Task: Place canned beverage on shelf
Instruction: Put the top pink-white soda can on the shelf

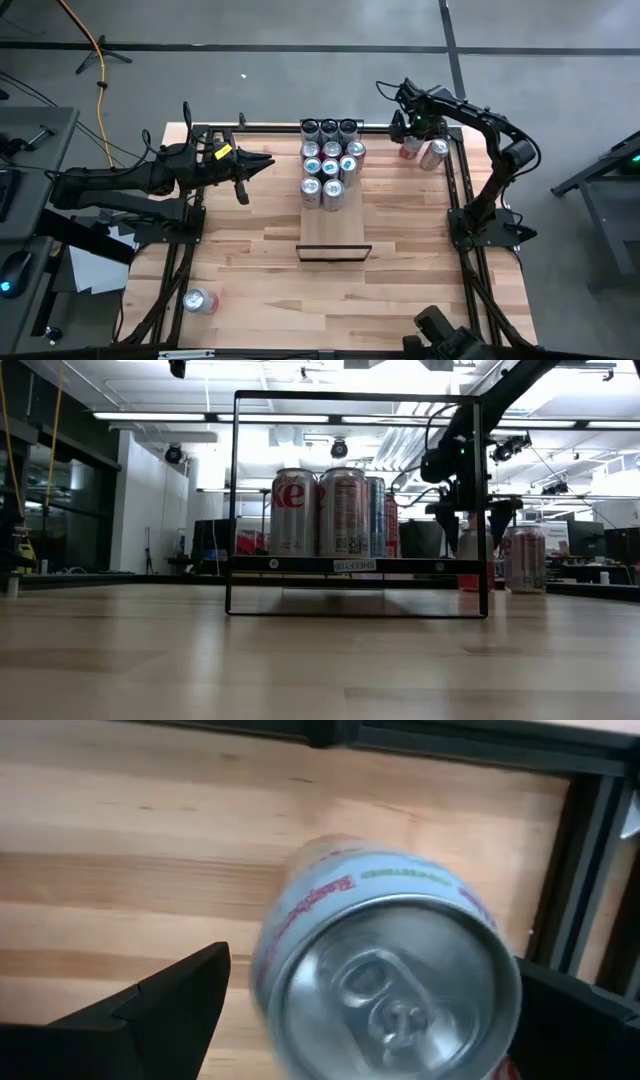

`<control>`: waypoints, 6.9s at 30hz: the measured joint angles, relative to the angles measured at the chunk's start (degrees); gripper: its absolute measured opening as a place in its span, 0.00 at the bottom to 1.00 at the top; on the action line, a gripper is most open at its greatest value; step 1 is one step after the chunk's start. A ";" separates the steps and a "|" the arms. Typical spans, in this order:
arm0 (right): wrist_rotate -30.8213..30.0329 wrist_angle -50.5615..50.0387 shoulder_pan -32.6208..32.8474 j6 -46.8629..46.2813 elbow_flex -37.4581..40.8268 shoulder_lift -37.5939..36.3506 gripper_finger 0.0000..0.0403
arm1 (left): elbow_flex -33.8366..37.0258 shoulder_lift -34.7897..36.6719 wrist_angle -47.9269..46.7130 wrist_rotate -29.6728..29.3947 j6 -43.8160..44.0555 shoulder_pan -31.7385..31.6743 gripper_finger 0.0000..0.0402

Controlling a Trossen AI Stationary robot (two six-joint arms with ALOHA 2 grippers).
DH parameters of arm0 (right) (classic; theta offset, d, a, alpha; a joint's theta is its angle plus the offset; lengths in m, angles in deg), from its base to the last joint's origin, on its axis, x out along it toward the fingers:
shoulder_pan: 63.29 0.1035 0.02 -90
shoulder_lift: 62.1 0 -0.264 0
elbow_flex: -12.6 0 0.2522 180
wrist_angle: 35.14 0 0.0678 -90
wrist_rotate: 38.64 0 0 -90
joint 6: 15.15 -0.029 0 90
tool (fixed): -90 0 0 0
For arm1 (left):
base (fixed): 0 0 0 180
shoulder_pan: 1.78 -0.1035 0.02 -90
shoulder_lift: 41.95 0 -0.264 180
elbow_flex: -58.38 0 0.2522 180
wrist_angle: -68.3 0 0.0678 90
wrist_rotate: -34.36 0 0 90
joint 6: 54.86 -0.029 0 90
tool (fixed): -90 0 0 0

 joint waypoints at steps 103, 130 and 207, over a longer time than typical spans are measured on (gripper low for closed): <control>-6.47 -18.82 61.68 11.94 -17.73 -9.80 0.59 | 0.00 -0.01 -0.07 -8.82 3.02 0.00 0.00; 2.71 21.26 65.18 16.58 26.18 -33.65 0.02 | 0.00 -0.01 -0.06 -6.83 3.05 0.02 0.00; 2.64 24.54 64.51 14.51 26.16 -33.61 0.00 | 0.00 0.00 -0.02 -6.85 2.97 0.00 0.00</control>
